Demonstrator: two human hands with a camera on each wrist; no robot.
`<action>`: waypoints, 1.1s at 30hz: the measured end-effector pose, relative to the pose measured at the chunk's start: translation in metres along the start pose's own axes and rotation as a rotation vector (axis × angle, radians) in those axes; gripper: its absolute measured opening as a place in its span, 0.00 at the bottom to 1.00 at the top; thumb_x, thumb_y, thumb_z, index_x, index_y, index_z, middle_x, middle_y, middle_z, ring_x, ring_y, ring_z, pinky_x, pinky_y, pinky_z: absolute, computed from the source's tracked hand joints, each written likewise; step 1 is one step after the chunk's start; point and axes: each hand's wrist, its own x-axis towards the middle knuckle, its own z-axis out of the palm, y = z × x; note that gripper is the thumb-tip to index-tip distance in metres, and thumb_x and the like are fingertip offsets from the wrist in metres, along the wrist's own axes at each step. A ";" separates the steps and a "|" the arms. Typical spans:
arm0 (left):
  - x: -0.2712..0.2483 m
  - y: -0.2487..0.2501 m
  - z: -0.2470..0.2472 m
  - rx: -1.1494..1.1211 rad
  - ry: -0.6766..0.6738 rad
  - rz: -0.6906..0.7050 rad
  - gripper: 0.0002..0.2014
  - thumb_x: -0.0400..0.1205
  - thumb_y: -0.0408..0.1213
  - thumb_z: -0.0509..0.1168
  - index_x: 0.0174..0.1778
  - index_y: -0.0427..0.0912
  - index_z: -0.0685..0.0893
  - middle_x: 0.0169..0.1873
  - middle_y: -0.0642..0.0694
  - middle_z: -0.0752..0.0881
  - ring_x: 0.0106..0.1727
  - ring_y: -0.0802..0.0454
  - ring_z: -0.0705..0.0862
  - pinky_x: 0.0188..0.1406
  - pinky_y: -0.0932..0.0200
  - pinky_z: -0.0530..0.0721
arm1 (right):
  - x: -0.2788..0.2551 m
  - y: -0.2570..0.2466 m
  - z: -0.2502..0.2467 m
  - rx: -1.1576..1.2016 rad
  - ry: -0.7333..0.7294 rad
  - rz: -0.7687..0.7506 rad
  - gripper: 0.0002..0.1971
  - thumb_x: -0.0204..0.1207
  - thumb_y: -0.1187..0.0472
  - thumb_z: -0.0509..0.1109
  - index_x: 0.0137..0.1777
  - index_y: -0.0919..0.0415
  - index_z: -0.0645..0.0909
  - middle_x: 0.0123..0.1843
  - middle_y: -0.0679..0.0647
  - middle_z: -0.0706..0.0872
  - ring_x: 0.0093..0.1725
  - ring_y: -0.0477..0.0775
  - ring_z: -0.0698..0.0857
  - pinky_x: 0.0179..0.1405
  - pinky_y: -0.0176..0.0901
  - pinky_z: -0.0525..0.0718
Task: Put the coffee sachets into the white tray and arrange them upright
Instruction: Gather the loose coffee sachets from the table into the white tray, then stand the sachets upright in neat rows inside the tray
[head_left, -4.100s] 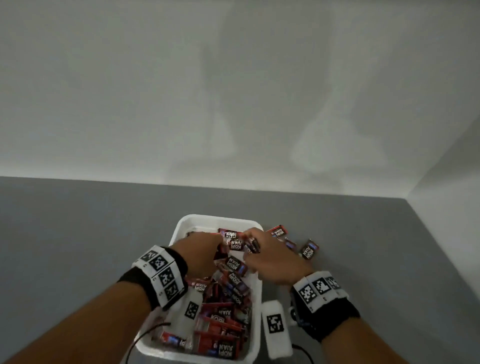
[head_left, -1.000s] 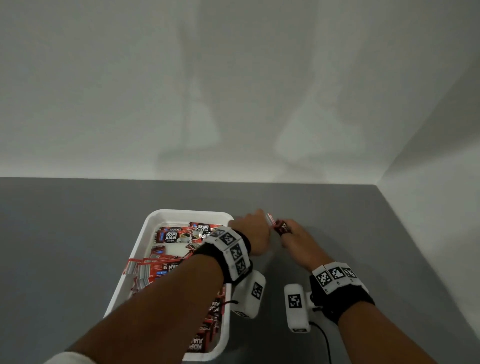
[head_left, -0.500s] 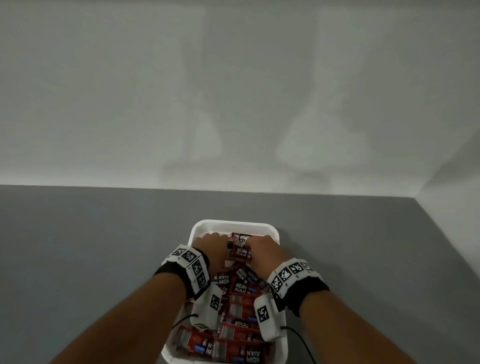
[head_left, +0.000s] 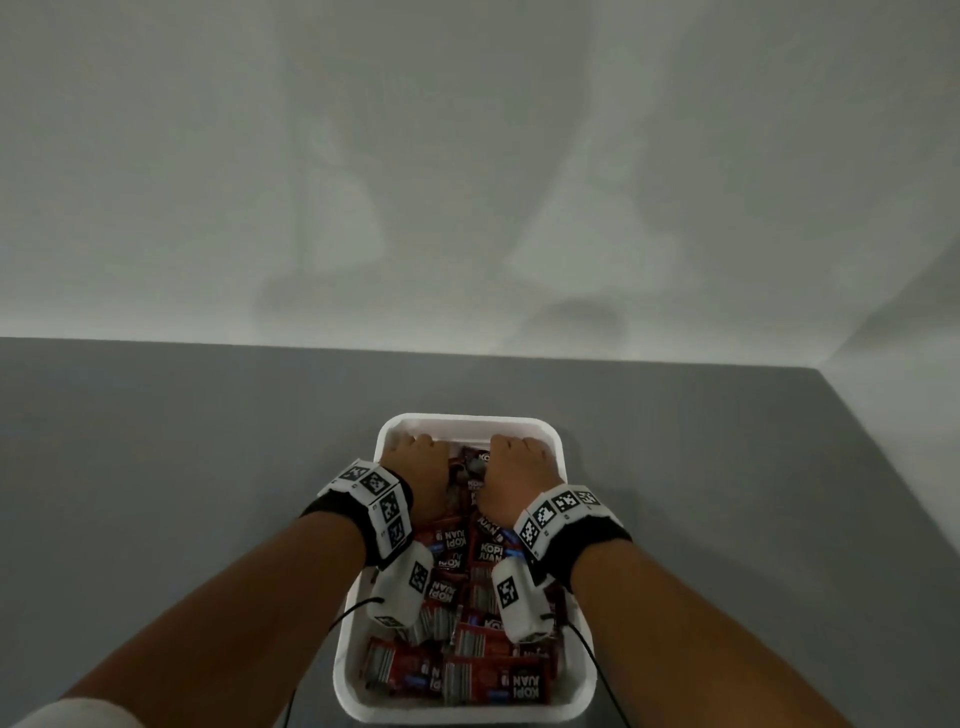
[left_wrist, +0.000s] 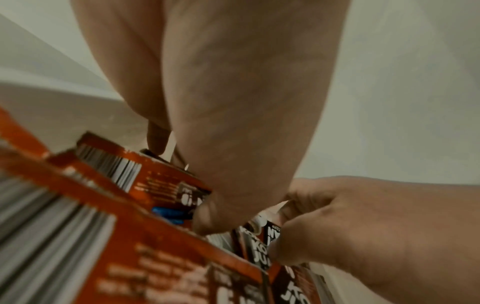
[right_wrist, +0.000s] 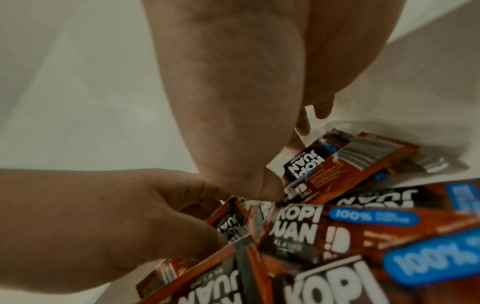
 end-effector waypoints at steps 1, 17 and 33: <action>0.000 0.000 0.000 0.007 -0.006 0.005 0.31 0.85 0.58 0.59 0.78 0.40 0.71 0.73 0.37 0.76 0.75 0.38 0.74 0.80 0.41 0.63 | 0.001 0.000 0.000 0.012 -0.014 0.005 0.25 0.75 0.53 0.66 0.70 0.62 0.72 0.68 0.61 0.79 0.68 0.65 0.77 0.72 0.57 0.76; -0.001 0.000 -0.010 -0.140 -0.090 0.075 0.24 0.83 0.54 0.63 0.69 0.40 0.78 0.64 0.40 0.83 0.65 0.42 0.83 0.69 0.49 0.76 | 0.002 0.007 -0.012 0.011 -0.158 -0.062 0.20 0.76 0.43 0.69 0.59 0.57 0.77 0.58 0.56 0.83 0.63 0.62 0.83 0.58 0.52 0.82; -0.034 -0.001 -0.022 -0.379 -0.305 0.218 0.18 0.77 0.47 0.73 0.60 0.52 0.76 0.53 0.52 0.85 0.52 0.53 0.83 0.44 0.62 0.79 | -0.034 0.018 -0.028 0.263 -0.368 -0.190 0.27 0.69 0.50 0.82 0.65 0.57 0.78 0.55 0.51 0.88 0.53 0.52 0.88 0.45 0.41 0.87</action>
